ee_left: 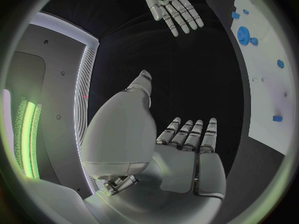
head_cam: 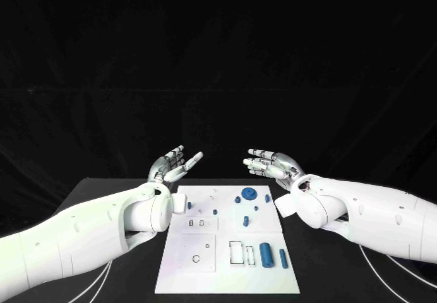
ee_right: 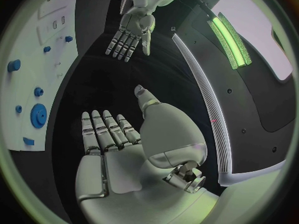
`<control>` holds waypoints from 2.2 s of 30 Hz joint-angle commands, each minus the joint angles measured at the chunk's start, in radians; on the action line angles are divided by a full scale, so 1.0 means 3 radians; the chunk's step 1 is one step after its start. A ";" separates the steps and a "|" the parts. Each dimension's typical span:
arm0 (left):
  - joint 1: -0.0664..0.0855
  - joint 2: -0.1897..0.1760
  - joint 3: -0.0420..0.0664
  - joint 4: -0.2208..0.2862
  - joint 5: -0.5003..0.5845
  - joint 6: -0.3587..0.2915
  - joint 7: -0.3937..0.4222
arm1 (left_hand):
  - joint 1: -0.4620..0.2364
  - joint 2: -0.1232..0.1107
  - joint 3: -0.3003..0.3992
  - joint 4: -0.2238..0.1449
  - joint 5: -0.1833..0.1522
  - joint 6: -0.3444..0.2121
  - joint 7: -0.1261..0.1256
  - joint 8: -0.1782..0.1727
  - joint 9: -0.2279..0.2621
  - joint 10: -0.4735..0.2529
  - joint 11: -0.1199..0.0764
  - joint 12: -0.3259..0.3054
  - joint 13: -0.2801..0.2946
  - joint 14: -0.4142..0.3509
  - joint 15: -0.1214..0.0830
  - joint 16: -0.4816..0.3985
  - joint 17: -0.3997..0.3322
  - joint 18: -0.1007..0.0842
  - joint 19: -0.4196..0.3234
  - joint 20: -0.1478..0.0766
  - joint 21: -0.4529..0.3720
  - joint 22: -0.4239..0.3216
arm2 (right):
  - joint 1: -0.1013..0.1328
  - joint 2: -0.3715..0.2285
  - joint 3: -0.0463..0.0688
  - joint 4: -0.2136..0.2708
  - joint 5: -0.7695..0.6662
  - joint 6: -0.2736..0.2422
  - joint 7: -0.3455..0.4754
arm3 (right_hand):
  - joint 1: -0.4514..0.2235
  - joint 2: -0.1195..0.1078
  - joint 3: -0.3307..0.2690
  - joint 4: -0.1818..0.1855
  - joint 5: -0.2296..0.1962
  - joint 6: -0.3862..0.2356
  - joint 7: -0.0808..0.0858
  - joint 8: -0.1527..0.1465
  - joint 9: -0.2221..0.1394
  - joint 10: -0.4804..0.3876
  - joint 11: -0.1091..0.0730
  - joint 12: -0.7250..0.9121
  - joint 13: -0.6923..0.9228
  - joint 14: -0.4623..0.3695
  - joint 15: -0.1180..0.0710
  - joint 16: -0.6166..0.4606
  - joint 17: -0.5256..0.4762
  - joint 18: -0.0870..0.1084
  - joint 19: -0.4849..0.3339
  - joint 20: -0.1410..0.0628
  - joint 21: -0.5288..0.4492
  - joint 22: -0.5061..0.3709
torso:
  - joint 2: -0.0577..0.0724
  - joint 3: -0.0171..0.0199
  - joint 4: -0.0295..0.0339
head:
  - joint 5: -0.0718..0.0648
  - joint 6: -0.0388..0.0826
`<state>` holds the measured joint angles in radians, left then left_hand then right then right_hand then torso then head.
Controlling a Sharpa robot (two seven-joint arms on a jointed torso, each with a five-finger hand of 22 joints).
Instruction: Assemble the parts on the task board
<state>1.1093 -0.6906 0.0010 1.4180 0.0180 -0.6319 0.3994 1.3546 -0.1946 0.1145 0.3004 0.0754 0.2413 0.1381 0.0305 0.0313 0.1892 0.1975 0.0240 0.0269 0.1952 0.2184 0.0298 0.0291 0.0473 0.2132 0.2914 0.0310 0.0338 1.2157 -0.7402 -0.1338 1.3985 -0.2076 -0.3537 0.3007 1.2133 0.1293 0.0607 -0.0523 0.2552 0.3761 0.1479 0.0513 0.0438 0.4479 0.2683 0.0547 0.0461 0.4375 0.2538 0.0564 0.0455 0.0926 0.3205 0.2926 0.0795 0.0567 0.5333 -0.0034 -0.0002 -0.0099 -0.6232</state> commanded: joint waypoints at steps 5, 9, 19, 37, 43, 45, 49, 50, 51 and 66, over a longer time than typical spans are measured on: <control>0.0043 -0.0159 0.0006 0.0126 -0.0031 0.0248 0.0023 | 0.0041 0.0373 0.0226 -0.0035 -0.0042 0.1369 0.0425 0.0375 0.0160 0.1846 0.0129 0.0530 0.0181 0.1882 -0.0036 0.0549 0.0236 0.0218 0.1430 -0.0003 0.0563 0.0279 | 0.0023 -0.0021 0.0006 -0.0066 -0.0992 -0.0077 0.0113 | 0.0282 -0.0071 0.0088 -0.0235 -0.0036 0.1348 0.0363 0.0254 0.0111 0.1440 -0.0180 0.0266 0.0076 0.1413 -0.0196 0.0262 0.0078 0.0223 0.0914 -0.0007 0.0373 0.0173 | 0.0033 -0.0003 -0.0003 | 0.0003 -0.0012; 0.0091 -0.0311 0.0008 0.0267 -0.0036 0.0461 0.0010 | 0.0086 0.0424 0.0209 -0.0053 -0.0045 0.1689 0.0393 0.0439 0.0162 0.2021 0.0084 0.0534 0.0140 0.2058 -0.0083 0.0522 0.0216 0.0301 0.1569 -0.0002 0.0634 0.0286 | 0.0053 -0.0051 0.0010 -0.0069 -0.1346 -0.0071 0.0073 | 0.0312 -0.0137 0.0124 -0.0310 -0.0012 0.1701 0.0300 0.0269 0.0097 0.1715 -0.0258 0.0274 0.0058 0.1759 -0.0298 0.0306 0.0071 0.0307 0.1353 -0.0031 0.0592 0.0254 | 0.0074 -0.0003 -0.0017 | 0.0010 -0.0014; 0.0202 -0.0631 0.0011 0.0633 -0.0113 0.0618 -0.0049 | 0.0279 0.0414 0.0172 -0.0122 -0.0045 0.2078 0.0307 0.0492 0.0152 0.2383 -0.0023 0.0503 0.0140 0.2538 -0.0210 0.0518 0.0271 0.0449 0.1915 -0.0016 0.0829 0.0323 | 0.0163 -0.0116 0.0019 -0.0068 -0.2594 -0.0056 -0.0244 | 0.0242 -0.0357 0.0218 -0.0447 0.0126 0.2015 0.0217 0.0166 0.0074 0.2171 -0.0378 0.0159 0.0061 0.2330 -0.0458 0.0296 0.0103 0.0310 0.1753 -0.0180 0.0793 0.0300 | 0.0211 0.0018 -0.0024 | 0.0010 -0.0003; 0.0296 -0.0899 0.0034 0.1147 -0.0143 0.0629 -0.0093 | 0.0324 0.0419 0.0158 -0.0142 -0.0046 0.2236 0.0262 0.0489 0.0153 0.2625 -0.0085 0.0518 0.0169 0.2756 -0.0278 0.0545 0.0347 0.0458 0.2054 -0.0052 0.0930 0.0346 | 0.0347 0.0016 0.0021 -0.0022 -0.4637 0.0098 -0.1354 | 0.0206 -0.0567 0.0260 -0.0485 0.0150 0.2302 -0.0008 0.0127 0.0088 0.2523 -0.0615 0.0047 0.0117 0.3526 -0.0834 0.0813 0.0710 0.0299 0.2688 -0.0599 0.1687 0.0797 | 0.0522 0.0055 -0.0002 | -0.0018 0.0087; 0.0311 -0.0935 0.0049 0.1207 -0.0143 0.0702 -0.0114 | 0.0320 0.0414 0.0149 -0.0141 -0.0046 0.2218 0.0269 0.0464 0.0144 0.2596 -0.0076 0.0486 0.0160 0.2746 -0.0272 0.0530 0.0352 0.0457 0.2073 -0.0058 0.0948 0.0351 | 0.0353 0.0132 0.0021 -0.0103 -0.4776 0.0089 -0.1408 | 0.0217 -0.0590 0.0315 -0.0429 0.0188 0.2308 -0.0025 0.0097 0.0090 0.2487 -0.0624 0.0048 0.0163 0.3557 -0.0867 0.1225 0.1114 0.0288 0.2739 -0.0645 0.1964 0.1017 | 0.0584 0.0065 -0.0001 | -0.0022 0.0126; 0.0314 -0.0941 0.0051 0.1218 -0.0143 0.0718 -0.0121 | 0.0319 0.0412 0.0147 -0.0141 -0.0046 0.2213 0.0271 0.0459 0.0142 0.2589 -0.0074 0.0479 0.0159 0.2741 -0.0270 0.0526 0.0352 0.0457 0.2074 -0.0059 0.0950 0.0351 | 0.0353 0.0184 0.0021 -0.0152 -0.4793 0.0099 -0.1404 | 0.0224 -0.0595 0.0358 -0.0406 0.0213 0.2312 -0.0026 0.0089 0.0091 0.2460 -0.0634 0.0065 0.0178 0.3519 -0.0866 0.1467 0.1308 0.0286 0.2738 -0.0654 0.2100 0.1134 | 0.0605 0.0070 -0.0005 | -0.0016 0.0128; 0.0316 -0.0945 0.0052 0.1234 -0.0143 0.0726 -0.0119 | 0.0320 0.0411 0.0146 -0.0141 -0.0046 0.2211 0.0272 0.0456 0.0141 0.2586 -0.0072 0.0476 0.0158 0.2738 -0.0269 0.0523 0.0353 0.0456 0.2074 -0.0059 0.0951 0.0351 | 0.0348 0.0252 0.0020 -0.0215 -0.4808 0.0127 -0.1409 | 0.0216 -0.0643 0.0419 -0.0367 0.0228 0.2291 -0.0022 0.0072 0.0090 0.2414 -0.0632 0.0076 0.0196 0.3529 -0.0866 0.1961 0.1751 0.0212 0.2875 -0.0656 0.2641 0.1789 | 0.0640 0.0071 0.0005 | -0.0027 0.0143; 0.0316 -0.0945 0.0053 0.1236 -0.0143 0.0726 -0.0118 | 0.0320 0.0411 0.0146 -0.0142 -0.0046 0.2210 0.0273 0.0455 0.0141 0.2585 -0.0072 0.0475 0.0157 0.2737 -0.0268 0.0523 0.0353 0.0456 0.2074 -0.0059 0.0951 0.0351 | 0.0347 0.0267 0.0020 -0.0229 -0.4811 0.0137 -0.1414 | 0.0214 -0.0652 0.0432 -0.0357 0.0221 0.2288 -0.0021 0.0071 0.0090 0.2406 -0.0629 0.0079 0.0200 0.3521 -0.0863 0.2083 0.1868 0.0201 0.2892 -0.0655 0.2729 0.1896 | 0.0645 0.0071 0.0006 | -0.0025 0.0142; 0.0317 -0.0946 0.0053 0.1239 -0.0143 0.0724 -0.0116 | 0.0320 0.0411 0.0146 -0.0142 -0.0046 0.2210 0.0273 0.0455 0.0141 0.2585 -0.0072 0.0474 0.0157 0.2736 -0.0268 0.0522 0.0353 0.0456 0.2074 -0.0060 0.0951 0.0351 | 0.0346 0.0286 0.0020 -0.0247 -0.4816 0.0153 -0.1421 | 0.0211 -0.0656 0.0444 -0.0343 0.0205 0.2286 -0.0020 0.0069 0.0090 0.2392 -0.0621 0.0078 0.0203 0.3530 -0.0864 0.2228 0.2004 0.0186 0.2922 -0.0654 0.2833 0.2026 | 0.0652 0.0072 0.0006 | -0.0022 0.0142; 0.0324 -0.0959 0.0056 0.1287 -0.0143 0.0696 -0.0097 | 0.0318 0.0409 0.0142 -0.0141 -0.0046 0.2201 0.0286 0.0444 0.0137 0.2574 -0.0064 0.0463 0.0155 0.2729 -0.0263 0.0514 0.0355 0.0455 0.2074 -0.0060 0.0954 0.0351 | 0.0327 0.0399 0.0018 -0.0337 -0.4847 0.0348 -0.1433 | 0.0233 -0.0733 0.0601 -0.0220 0.0193 0.2292 -0.0009 0.0071 0.0095 0.2312 -0.0605 0.0086 0.0233 0.3556 -0.0837 0.3601 0.3271 0.0028 0.3245 -0.0629 0.3810 0.3301 | 0.0719 0.0066 0.0043 | -0.0055 0.0122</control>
<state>1.2046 -0.9788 0.0166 1.7996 -0.0196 -0.4373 0.3622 1.4422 -0.0684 0.1585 0.2606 0.0636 0.9043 0.2163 0.1696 0.0734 0.9647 0.1767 0.1661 0.0742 1.0174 0.1357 0.1889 0.1347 0.1716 0.8294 0.2750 0.3103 0.1379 1.3149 -0.6220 -0.1285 1.2980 -1.6387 -0.2886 -0.1224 1.2846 -0.0822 0.2353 -0.1170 0.3111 1.0667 0.1440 0.0767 0.0710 1.1504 0.0875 0.0750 0.1153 1.4629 -0.0003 1.1331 1.0235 0.1074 1.2916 0.1032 1.2170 1.0449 0.7447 0.0177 0.0097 -0.0257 -0.5855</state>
